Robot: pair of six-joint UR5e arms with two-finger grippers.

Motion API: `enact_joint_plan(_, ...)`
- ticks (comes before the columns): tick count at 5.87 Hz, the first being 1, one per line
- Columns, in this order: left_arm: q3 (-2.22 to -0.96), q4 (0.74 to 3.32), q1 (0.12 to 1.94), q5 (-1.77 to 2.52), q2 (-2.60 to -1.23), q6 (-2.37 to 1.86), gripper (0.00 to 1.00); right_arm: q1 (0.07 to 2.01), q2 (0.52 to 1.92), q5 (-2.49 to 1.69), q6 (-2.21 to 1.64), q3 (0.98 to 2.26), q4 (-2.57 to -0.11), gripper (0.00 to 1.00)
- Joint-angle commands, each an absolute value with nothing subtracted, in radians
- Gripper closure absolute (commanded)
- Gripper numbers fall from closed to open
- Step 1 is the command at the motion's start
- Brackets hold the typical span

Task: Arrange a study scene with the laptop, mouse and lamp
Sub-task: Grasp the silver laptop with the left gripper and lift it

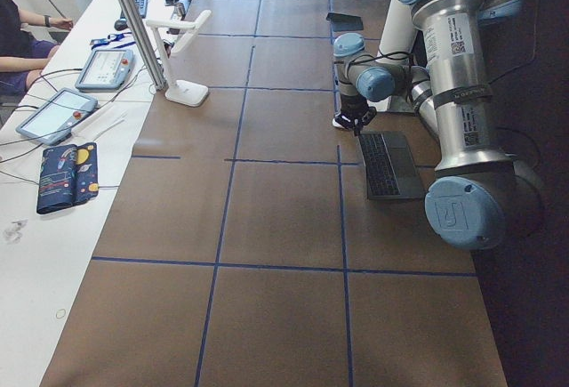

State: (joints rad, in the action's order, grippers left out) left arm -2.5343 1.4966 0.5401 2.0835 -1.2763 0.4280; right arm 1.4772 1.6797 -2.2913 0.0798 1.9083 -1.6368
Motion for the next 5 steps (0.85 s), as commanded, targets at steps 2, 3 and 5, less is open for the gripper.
enact_joint_plan(2, -2.496, 1.264, 0.847, 2.079, -1.453, 0.906, 1.0, 1.477, 1.68, -2.299, 0.078, 1.908, -1.637, 0.0)
enact_joint_plan(3, -2.426, 1.173, 0.889, 2.077, -1.602, 0.925, 1.0, 1.477, 1.68, -2.299, 0.08, 1.91, -1.637, 0.0)
enact_joint_plan(5, -2.213, 1.164, 0.939, 2.077, -1.838, 0.92, 1.0, 1.477, 1.68, -2.299, 0.078, 1.911, -1.635, 0.0)
